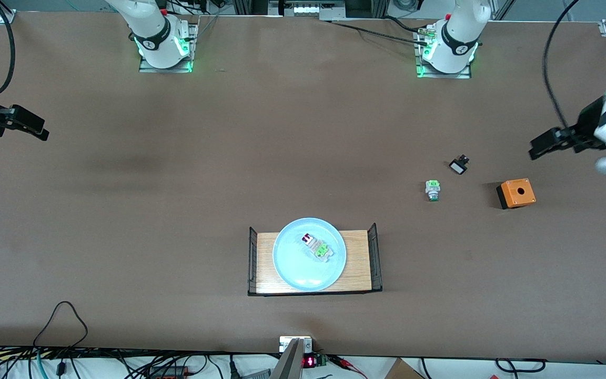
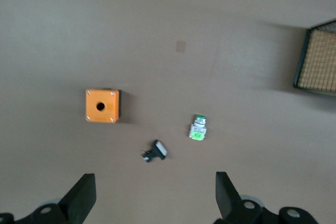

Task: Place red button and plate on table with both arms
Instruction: 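Move the left gripper over toward the plate on the wooden tray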

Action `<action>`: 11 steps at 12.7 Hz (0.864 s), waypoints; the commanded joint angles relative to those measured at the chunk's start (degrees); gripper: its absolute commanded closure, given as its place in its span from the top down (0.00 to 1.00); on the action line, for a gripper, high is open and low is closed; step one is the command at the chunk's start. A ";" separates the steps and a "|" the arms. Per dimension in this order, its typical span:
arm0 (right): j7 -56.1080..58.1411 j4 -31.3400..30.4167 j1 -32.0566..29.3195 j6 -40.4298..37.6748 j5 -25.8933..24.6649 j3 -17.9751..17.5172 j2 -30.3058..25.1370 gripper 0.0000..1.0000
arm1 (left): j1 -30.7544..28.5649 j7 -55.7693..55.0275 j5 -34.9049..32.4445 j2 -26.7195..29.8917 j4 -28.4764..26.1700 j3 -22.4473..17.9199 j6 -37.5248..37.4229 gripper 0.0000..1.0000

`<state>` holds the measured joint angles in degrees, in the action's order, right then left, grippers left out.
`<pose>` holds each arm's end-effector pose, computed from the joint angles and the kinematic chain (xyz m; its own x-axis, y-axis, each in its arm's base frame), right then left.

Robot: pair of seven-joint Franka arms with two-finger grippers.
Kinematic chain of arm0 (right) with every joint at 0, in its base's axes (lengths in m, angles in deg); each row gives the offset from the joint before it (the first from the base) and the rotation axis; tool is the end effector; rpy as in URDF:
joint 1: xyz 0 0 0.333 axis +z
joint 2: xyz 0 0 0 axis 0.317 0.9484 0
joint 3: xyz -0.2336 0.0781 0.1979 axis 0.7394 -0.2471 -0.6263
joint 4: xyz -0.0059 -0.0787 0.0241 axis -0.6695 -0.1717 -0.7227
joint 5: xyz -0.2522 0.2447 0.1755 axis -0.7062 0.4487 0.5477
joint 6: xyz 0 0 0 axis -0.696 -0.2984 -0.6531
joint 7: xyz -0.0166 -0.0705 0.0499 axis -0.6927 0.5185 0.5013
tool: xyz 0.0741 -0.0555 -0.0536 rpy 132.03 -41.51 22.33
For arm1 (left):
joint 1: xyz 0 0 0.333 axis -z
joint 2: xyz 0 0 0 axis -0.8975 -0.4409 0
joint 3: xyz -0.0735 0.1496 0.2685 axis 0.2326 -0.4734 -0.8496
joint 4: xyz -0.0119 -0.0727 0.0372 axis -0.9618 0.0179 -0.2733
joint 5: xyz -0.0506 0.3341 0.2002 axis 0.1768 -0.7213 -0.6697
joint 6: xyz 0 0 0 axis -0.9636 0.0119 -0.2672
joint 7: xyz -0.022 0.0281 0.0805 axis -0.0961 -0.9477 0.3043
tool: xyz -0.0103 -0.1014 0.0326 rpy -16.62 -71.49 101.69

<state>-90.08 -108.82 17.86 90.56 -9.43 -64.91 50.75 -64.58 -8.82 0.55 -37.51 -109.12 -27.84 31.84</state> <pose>0.5563 -0.0377 0.5856 0.9967 -0.0812 -0.0059 -0.0811 -0.9966 0.0170 0.5871 -0.0254 0.5643 0.9551 0.2929 -0.0451 0.2927 -0.9561 -0.0091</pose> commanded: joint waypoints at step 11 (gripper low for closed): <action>0.80 -0.96 -0.26 0.55 -0.40 -0.25 -0.93 1.00 | 16.82 -77.52 4.52 -26.48 30.64 0.06 4.86 1.00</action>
<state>-90.08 -108.85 17.87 90.64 -9.43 -64.91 50.75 -49.61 -78.77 4.31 -60.26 -84.01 -27.24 35.64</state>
